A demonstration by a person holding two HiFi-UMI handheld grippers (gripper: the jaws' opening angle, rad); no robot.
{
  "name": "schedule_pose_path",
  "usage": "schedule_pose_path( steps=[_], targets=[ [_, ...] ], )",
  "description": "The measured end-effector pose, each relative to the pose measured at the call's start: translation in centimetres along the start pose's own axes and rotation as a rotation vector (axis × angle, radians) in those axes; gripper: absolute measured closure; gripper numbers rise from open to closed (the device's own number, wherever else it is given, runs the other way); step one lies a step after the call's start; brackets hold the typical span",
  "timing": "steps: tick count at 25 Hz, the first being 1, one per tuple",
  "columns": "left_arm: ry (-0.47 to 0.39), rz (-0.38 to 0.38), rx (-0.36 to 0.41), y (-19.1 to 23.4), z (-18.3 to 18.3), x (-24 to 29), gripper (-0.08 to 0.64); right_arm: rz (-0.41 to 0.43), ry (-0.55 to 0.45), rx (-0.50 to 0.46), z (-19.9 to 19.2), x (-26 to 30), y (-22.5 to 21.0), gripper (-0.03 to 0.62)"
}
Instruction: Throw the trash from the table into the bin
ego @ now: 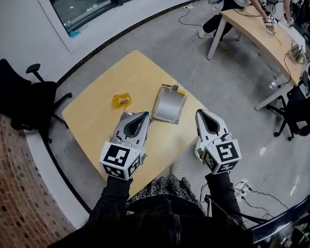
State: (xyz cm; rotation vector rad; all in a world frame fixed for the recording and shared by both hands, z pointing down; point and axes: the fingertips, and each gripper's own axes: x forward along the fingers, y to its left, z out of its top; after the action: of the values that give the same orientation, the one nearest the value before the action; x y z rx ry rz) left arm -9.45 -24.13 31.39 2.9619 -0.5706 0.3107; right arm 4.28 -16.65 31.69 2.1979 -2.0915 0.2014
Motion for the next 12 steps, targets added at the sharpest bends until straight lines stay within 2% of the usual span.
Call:
schedule_pose_path(
  steps=[12],
  targets=[
    [0.036, 0.1, -0.002, 2.1, 0.2, 3.4, 0.572, 0.134, 0.013, 0.001, -1.1, 5.9, -3.6, 0.581]
  ],
)
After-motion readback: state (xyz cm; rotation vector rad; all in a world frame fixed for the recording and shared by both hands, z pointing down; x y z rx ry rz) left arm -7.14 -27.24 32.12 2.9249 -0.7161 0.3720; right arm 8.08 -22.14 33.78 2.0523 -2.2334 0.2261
